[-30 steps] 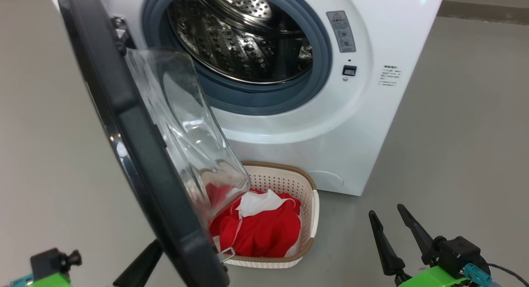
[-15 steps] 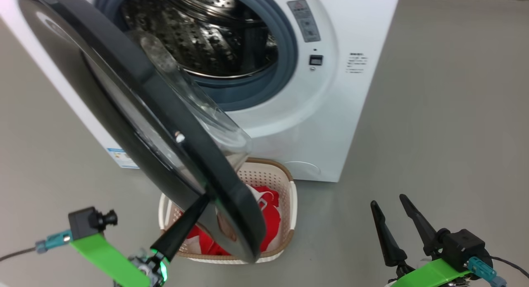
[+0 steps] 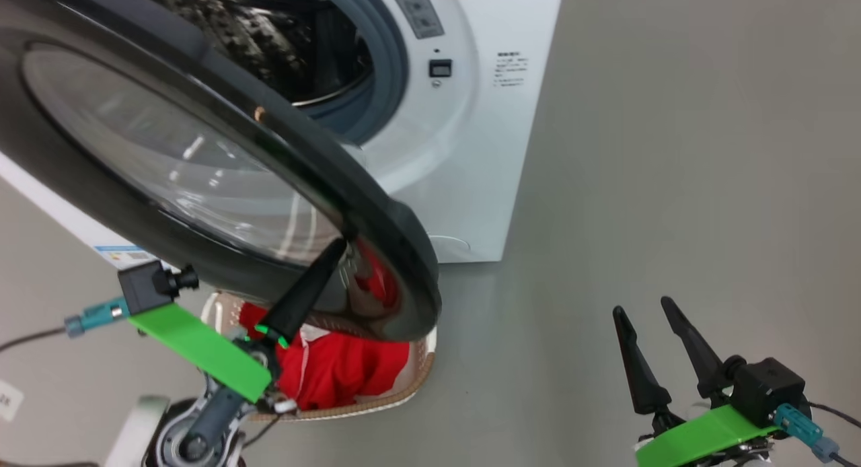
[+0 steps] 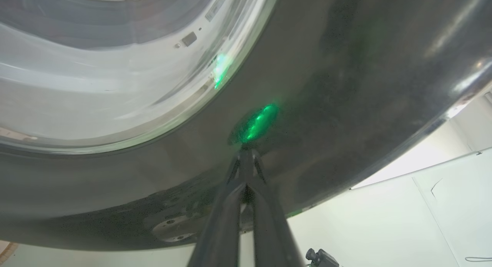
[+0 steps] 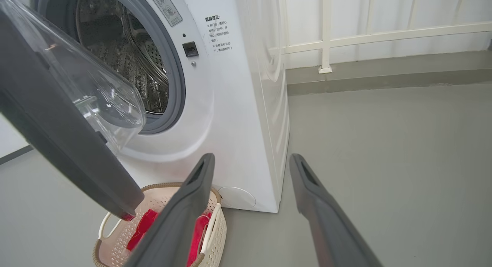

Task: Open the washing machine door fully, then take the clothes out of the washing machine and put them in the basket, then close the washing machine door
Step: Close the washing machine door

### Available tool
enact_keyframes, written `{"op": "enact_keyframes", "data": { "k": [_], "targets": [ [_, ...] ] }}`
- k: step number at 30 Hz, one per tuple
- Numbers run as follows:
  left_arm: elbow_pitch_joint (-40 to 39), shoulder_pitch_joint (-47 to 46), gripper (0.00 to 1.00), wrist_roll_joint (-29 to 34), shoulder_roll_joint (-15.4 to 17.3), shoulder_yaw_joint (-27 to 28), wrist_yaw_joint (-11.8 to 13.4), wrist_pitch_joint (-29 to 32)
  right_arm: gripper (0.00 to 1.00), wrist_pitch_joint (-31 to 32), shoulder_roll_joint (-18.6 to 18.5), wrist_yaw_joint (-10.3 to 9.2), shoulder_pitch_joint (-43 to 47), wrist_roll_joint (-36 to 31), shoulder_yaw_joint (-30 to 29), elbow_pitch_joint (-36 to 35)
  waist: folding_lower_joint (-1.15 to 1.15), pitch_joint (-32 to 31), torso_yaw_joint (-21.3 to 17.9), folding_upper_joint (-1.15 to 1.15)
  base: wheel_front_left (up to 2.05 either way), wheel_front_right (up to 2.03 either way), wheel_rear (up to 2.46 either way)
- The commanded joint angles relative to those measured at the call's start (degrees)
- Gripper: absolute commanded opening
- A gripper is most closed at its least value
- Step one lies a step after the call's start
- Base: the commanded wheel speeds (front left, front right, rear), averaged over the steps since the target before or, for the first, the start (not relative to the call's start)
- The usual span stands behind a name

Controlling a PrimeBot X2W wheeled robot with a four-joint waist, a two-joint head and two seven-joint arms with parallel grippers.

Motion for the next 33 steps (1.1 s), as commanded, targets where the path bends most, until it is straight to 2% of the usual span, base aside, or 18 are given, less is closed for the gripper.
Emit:
{"op": "enact_keyframes", "data": {
  "k": [1, 19, 26, 33],
  "targets": [
    [-0.7, -3.2, 0.00, 0.2, 1.6, 1.2, -0.4, -1.1, 1.00, -0.4, -0.4, 0.37, -1.9, 0.8, 1.1, -1.7, 0.00, 1.6, -1.8, 0.00, 0.00, 0.00, 0.00],
    [9.6, -17.1, 0.00, -1.1, 7.0, -5.1, -0.4, -13.3, 1.00, -0.4, -0.4, 0.37, -3.7, 2.5, 0.8, -2.8, 0.00, 5.0, -8.0, 0.00, 0.00, 0.00, 0.00],
    [10.2, -17.8, 0.00, -2.2, 8.6, -6.7, -0.4, -15.6, 1.00, -0.4, -0.4, 0.37, -3.7, 2.9, 0.5, -2.9, 0.00, 5.1, -8.4, 0.00, 0.00, 0.00, 0.00],
    [10.4, -15.9, 0.00, -3.2, 9.5, -9.0, -0.4, -17.7, 1.00, -0.4, -0.4, 0.37, -3.4, 2.4, 0.3, -2.7, 0.00, 4.3, -6.9, 0.00, 0.00, 0.00, 0.00]
  ]
}}
